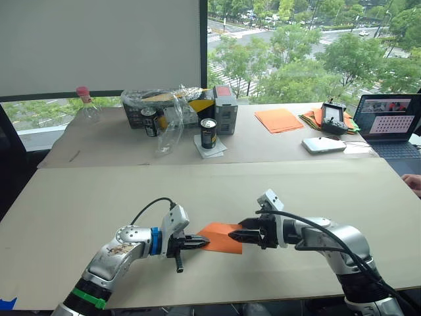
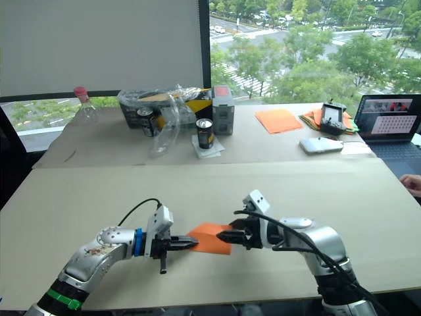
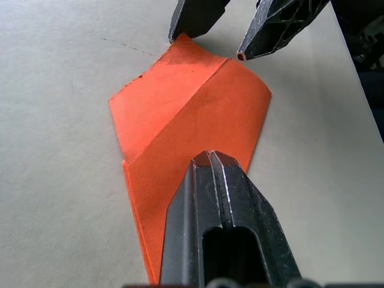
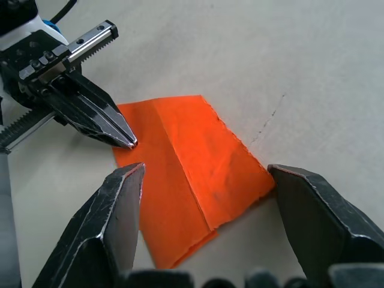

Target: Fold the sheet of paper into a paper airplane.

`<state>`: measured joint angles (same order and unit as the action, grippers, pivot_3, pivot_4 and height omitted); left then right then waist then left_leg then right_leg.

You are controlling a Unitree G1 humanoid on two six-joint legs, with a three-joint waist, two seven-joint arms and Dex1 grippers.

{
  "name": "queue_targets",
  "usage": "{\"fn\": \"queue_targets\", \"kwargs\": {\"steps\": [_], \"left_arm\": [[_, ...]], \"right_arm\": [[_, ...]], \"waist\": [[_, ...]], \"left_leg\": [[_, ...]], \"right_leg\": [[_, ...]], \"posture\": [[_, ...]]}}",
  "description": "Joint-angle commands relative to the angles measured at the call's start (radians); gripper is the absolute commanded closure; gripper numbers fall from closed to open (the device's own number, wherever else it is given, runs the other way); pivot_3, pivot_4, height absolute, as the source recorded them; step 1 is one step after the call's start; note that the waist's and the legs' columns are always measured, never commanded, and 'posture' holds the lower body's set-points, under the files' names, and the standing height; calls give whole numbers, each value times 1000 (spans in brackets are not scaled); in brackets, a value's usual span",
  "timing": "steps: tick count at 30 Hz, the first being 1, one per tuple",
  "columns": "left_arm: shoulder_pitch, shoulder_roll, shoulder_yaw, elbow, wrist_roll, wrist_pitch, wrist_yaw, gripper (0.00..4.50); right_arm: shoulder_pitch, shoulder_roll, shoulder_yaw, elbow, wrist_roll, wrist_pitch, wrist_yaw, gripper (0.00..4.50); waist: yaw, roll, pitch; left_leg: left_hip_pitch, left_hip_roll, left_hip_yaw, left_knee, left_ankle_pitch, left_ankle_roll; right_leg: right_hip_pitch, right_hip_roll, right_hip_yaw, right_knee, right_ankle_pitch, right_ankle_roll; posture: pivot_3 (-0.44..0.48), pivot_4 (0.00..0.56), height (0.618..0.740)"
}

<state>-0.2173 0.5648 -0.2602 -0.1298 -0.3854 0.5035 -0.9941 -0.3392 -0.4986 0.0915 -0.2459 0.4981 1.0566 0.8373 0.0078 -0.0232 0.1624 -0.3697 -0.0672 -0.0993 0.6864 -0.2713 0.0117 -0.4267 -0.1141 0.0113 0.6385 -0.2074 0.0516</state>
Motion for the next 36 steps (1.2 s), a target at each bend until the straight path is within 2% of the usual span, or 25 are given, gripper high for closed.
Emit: {"fn": "queue_targets", "kwargs": {"steps": [1,4,7,9,14,17,21,27,33,36], "left_arm": [[25,0,-29,13,28,22,5,4500],[28,4,-27,16,29,20,3,4500],[27,5,-26,20,30,19,2,4500],[27,5,-26,23,31,17,1,4500],[25,5,-29,26,32,16,-4,4500],[23,4,-31,30,32,17,-7,4500],[19,1,-32,36,32,17,-9,4500],[13,4,-33,39,34,19,-16,4500],[10,9,-30,35,32,27,-18,4500],[13,8,-31,32,32,28,-17,4500]], "right_arm": [[-19,1,-28,-19,38,-3,-9,1665],[-21,-9,-29,-25,44,-16,-12,2689],[-21,-16,-32,-34,55,-12,-12,3895],[-21,-20,-30,-36,56,-18,-13,4473],[-13,-30,-20,-56,39,-83,-6,4473],[14,-64,43,-103,-55,-293,36,4473],[74,-146,141,-114,-229,-600,90,4473],[71,-215,194,-13,-410,-950,121,4473],[100,-238,229,43,-501,-1205,152,4473],[124,-243,248,84,-553,-1269,139,4473]], "waist": [[0,0,0],[0,0,0],[-1,0,0],[-1,0,0],[0,0,0],[0,0,0],[1,0,0],[-1,0,0],[1,0,0],[2,0,0]], "left_leg": [[0,0,0,0,0,0],[0,0,0,0,0,0],[0,0,0,0,0,0],[0,0,0,0,0,0],[0,0,0,0,0,0],[0,0,0,0,0,0],[0,0,0,0,-1,1],[0,0,0,0,-1,1],[0,0,0,0,-1,2],[0,0,0,0,-2,2]], "right_leg": [[0,0,0,0,0,0],[0,0,0,0,0,0],[0,0,0,0,0,0],[0,0,0,0,0,0],[0,0,0,0,0,0],[0,0,0,-1,0,1],[1,0,-1,-2,-5,9],[3,0,-1,-6,-5,8],[3,0,-1,-7,-2,3],[3,0,-1,-7,-1,2]], "posture": [[0,150,695],[0,150,695],[0,150,695],[0,150,695],[0,150,695],[0,150,695],[0,150,695],[0,150,695],[0,150,695],[0,150,695]]}}
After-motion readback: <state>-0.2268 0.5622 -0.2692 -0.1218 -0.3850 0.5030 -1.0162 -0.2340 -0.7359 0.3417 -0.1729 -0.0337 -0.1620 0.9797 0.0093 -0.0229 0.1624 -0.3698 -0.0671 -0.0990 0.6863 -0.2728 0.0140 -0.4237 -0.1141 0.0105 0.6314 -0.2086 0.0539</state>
